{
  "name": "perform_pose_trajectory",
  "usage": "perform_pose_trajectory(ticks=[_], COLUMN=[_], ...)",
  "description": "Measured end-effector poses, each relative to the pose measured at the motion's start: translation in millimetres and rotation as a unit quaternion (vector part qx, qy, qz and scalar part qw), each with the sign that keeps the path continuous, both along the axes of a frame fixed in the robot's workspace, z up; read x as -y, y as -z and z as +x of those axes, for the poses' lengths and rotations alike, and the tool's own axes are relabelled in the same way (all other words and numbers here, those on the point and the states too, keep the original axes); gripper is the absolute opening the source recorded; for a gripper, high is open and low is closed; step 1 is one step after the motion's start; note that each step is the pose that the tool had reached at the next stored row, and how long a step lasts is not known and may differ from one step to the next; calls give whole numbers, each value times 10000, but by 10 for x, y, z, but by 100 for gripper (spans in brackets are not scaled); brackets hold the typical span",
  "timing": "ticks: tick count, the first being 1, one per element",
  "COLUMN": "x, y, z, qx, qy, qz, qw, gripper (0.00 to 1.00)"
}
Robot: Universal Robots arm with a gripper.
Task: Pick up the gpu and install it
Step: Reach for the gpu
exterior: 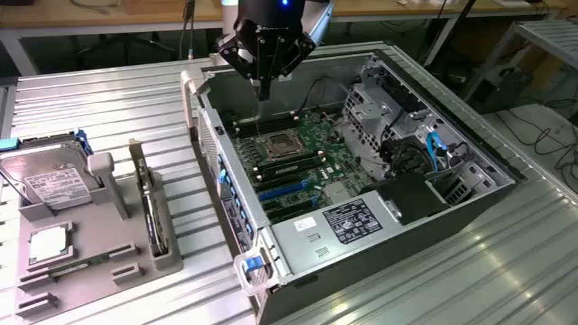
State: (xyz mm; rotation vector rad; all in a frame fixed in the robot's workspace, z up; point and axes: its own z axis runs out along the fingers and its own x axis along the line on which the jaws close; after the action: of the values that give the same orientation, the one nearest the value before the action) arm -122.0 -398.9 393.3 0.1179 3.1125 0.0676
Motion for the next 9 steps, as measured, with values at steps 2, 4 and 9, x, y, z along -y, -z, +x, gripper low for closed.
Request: perform_pose_trajectory(ticks=[2, 4, 9], x=[1, 3, 6], y=[0, 0, 0], z=[-41, -73, -123], qx=[0, 0, 0], qy=[0, 0, 0], qz=[0, 0, 0], qw=[10000, 10000, 10000], gripper=[11, 11, 11])
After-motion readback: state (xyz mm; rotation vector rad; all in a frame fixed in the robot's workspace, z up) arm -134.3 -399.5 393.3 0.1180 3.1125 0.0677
